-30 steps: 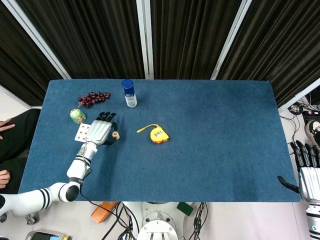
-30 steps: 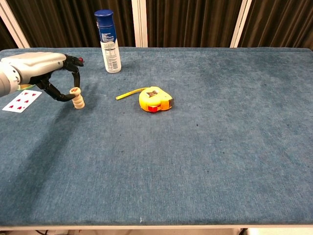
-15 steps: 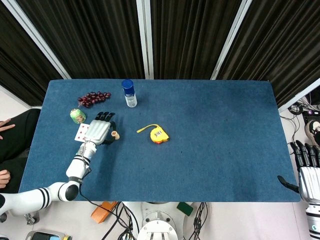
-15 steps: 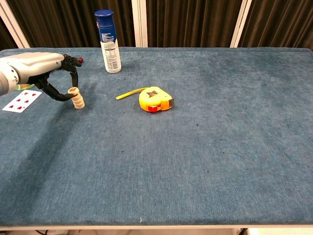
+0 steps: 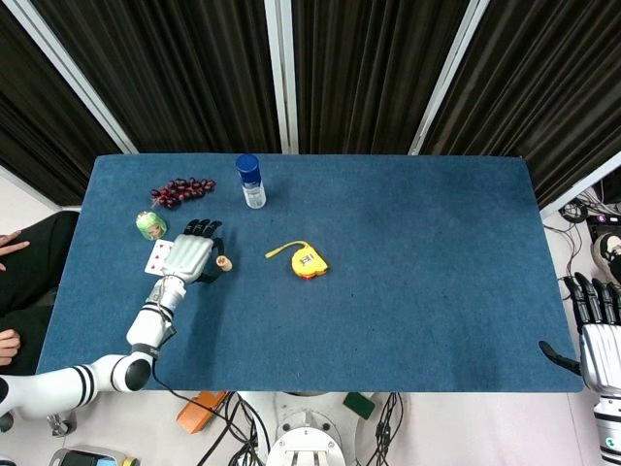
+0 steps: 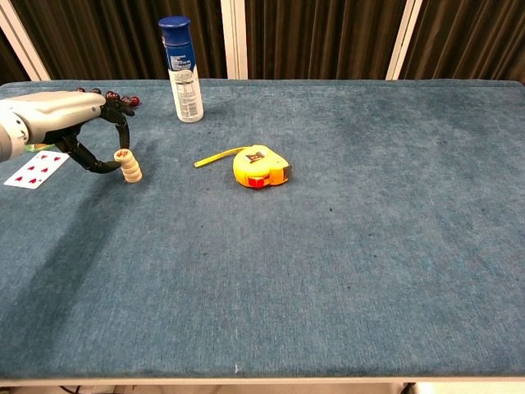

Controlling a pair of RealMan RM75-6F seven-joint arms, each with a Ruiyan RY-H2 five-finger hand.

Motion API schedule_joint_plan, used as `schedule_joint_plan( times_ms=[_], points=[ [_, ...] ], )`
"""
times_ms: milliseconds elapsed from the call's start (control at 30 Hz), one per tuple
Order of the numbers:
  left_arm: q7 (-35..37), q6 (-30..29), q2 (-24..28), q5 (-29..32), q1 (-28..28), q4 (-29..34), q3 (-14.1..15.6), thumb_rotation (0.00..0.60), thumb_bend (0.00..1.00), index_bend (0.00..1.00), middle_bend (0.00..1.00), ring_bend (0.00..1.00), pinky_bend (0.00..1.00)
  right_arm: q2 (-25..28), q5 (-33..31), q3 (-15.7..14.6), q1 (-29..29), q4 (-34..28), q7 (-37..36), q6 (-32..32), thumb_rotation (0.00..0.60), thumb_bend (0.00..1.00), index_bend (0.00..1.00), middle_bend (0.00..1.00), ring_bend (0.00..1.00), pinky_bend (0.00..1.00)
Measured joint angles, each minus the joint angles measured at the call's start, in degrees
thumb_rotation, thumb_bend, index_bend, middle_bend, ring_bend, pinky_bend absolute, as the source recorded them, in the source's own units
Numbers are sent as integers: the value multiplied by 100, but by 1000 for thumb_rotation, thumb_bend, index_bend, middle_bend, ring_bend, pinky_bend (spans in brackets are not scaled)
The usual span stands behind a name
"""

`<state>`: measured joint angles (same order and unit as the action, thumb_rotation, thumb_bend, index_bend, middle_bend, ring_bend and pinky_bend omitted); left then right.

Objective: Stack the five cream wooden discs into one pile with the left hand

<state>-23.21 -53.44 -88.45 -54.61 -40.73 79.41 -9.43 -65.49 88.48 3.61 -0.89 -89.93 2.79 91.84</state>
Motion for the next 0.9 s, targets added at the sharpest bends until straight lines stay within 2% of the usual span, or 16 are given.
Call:
schedule_joint_plan(
  times_ms=[233, 400, 500, 667, 800, 900],
  points=[
    [202, -311, 181, -220, 143, 266, -7, 600, 320, 295, 34, 0, 0, 21, 25, -1, -3, -28, 10, 21, 600, 206, 12, 87, 0, 14],
    [628, -883, 512, -648, 477, 696, 1, 600, 314, 293, 45, 0, 0, 39, 14, -9, -12, -18, -34, 13, 600, 206, 12, 87, 0, 14],
    [918, -1331, 814, -990, 814, 978, 91, 600, 296, 293, 79, 0, 0, 61, -3, -6, -15, 3, -100, 4, 600, 205, 11, 87, 0, 14],
    [1482, -2192, 1251, -1440, 1471, 1276, 267, 600, 242, 282, 83, 0, 0, 71, 29, -34, -14, 53, -248, -19, 600, 205, 7, 87, 0, 14],
    [1961, -2907, 1525, -1831, 2044, 1240, 436, 600, 195, 267, 83, 0, 0, 116, 71, -87, 19, 59, -386, -134, 600, 205, 1, 87, 0, 14],
    [2287, -3229, 1748, -2234, 2446, 1081, 702, 600, 150, 254, 74, 0, 0, 113, 136, -112, 45, 63, -418, -156, 600, 205, 0, 78, 0, 14]
  ],
)
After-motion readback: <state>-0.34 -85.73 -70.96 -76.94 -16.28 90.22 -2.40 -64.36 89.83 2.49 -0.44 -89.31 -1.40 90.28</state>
